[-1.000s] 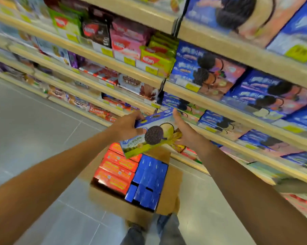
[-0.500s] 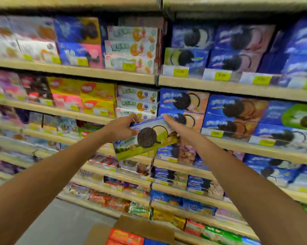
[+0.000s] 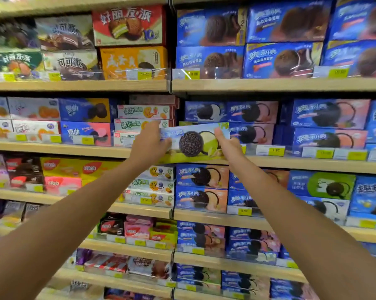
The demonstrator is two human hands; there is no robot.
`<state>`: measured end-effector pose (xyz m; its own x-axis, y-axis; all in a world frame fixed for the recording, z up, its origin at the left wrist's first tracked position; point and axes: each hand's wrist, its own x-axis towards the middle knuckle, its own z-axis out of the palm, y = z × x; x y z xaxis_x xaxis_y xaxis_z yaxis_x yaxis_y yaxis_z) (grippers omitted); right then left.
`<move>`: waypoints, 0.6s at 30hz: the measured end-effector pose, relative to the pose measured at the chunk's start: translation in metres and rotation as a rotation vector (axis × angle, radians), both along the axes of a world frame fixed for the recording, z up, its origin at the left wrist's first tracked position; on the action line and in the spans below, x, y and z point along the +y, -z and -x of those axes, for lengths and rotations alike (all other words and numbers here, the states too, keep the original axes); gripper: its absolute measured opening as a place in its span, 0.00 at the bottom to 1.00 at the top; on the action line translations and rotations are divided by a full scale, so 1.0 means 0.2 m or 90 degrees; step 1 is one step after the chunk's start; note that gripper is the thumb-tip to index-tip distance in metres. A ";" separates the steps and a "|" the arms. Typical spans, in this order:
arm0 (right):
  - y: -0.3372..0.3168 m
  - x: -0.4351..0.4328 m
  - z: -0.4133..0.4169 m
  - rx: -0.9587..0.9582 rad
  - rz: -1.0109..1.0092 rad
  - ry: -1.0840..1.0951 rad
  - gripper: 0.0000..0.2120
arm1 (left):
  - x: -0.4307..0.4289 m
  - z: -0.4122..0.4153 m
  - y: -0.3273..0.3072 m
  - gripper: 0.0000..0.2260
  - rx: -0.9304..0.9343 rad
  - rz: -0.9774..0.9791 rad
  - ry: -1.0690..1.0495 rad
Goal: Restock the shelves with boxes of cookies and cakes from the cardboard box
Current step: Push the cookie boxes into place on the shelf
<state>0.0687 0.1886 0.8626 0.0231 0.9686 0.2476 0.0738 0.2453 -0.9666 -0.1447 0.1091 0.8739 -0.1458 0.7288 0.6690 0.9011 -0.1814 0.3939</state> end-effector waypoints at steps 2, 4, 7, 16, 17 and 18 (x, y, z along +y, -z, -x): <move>-0.06 0.04 -0.07 0.037 -0.008 0.047 0.38 | 0.07 -0.05 -0.04 0.29 -0.127 -0.010 0.054; -0.11 0.14 -0.11 0.045 -0.021 0.086 0.39 | 0.15 -0.11 -0.08 0.29 -0.280 0.045 0.106; -0.16 0.20 -0.13 0.047 -0.017 0.089 0.42 | 0.28 -0.16 -0.07 0.16 -0.411 0.108 0.121; -0.22 0.65 -0.14 -0.001 -0.020 0.058 0.33 | 0.75 -0.15 -0.13 0.16 -0.546 0.114 0.147; -0.20 0.72 -0.14 -0.025 -0.018 0.070 0.30 | 0.81 -0.14 -0.14 0.17 -0.534 0.110 0.144; -0.19 0.79 -0.15 -0.043 -0.016 0.079 0.25 | 0.87 -0.14 -0.15 0.19 -0.520 0.110 0.136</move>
<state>0.0979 0.3471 0.9011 0.1241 0.9528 0.2772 0.1690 0.2550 -0.9521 -0.1157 0.2822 0.9042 -0.3807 0.8777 0.2911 0.2761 -0.1925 0.9416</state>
